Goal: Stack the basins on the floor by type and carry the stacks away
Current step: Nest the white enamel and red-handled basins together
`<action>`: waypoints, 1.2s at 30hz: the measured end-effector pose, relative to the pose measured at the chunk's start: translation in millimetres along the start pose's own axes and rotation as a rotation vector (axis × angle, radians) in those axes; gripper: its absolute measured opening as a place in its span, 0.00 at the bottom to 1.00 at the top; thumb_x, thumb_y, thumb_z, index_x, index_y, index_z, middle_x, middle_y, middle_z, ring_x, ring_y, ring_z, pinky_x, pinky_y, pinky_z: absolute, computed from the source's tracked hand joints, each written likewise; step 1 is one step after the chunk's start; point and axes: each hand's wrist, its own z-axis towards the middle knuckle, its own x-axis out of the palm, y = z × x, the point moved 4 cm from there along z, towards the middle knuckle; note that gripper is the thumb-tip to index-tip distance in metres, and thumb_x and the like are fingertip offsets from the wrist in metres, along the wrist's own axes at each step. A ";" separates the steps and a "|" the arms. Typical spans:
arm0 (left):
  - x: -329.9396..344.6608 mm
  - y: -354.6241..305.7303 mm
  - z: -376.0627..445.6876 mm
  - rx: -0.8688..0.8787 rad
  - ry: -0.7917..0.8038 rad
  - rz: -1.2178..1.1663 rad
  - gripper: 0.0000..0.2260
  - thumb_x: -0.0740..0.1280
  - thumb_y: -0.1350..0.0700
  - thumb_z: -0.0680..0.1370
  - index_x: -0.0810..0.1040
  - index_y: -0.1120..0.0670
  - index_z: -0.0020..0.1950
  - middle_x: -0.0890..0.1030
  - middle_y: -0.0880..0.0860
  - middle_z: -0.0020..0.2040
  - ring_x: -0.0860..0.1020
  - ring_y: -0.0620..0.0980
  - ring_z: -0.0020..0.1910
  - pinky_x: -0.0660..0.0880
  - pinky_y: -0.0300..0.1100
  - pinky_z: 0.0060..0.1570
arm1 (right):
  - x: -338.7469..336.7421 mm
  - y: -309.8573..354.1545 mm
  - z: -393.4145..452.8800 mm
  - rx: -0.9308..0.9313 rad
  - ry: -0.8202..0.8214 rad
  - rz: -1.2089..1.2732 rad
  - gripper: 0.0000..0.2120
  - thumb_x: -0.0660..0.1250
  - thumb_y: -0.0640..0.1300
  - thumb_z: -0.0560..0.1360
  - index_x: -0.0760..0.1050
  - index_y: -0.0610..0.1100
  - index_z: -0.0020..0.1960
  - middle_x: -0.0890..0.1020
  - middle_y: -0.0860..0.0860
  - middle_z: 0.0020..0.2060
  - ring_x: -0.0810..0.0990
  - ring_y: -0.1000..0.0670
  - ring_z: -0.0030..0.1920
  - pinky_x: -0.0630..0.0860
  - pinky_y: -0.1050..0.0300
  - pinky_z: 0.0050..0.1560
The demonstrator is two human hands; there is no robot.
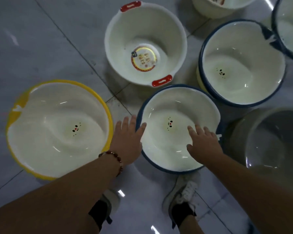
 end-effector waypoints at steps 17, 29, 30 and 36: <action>81.8 -29.1 59.6 -0.359 0.090 -0.338 0.31 0.62 0.50 0.81 0.50 0.50 0.80 0.65 0.63 0.65 0.73 0.58 0.51 0.75 0.52 0.52 | 102.2 -120.0 26.7 0.377 -0.159 1.310 0.35 0.68 0.34 0.75 0.54 0.42 0.77 0.69 0.56 0.58 0.71 0.55 0.59 0.68 0.66 0.52; 8.9 8.5 17.2 -0.313 -0.089 -0.932 0.35 0.69 0.51 0.77 0.54 0.48 0.79 0.75 0.47 0.58 0.77 0.49 0.53 0.75 0.43 0.50 | 46.6 -137.0 -15.3 0.640 -0.009 1.544 0.16 0.67 0.34 0.77 0.71 0.40 0.63 0.79 0.40 0.55 0.78 0.45 0.45 0.77 0.48 0.47; 2.7 11.0 13.2 -0.344 -0.070 -0.984 0.34 0.69 0.53 0.78 0.55 0.50 0.79 0.73 0.44 0.57 0.75 0.47 0.55 0.72 0.41 0.51 | 38.4 -135.7 -20.6 0.652 -0.004 1.545 0.15 0.68 0.35 0.77 0.72 0.41 0.62 0.79 0.41 0.54 0.78 0.45 0.45 0.77 0.49 0.46; -22.8 90.6 -32.5 -0.490 -0.162 -1.160 0.08 0.70 0.52 0.77 0.76 0.51 0.55 0.80 0.46 0.46 0.79 0.50 0.48 0.74 0.43 0.45 | -38.8 -64.4 -45.2 0.515 -0.029 1.403 0.17 0.69 0.38 0.76 0.71 0.44 0.63 0.79 0.47 0.51 0.78 0.44 0.51 0.76 0.46 0.56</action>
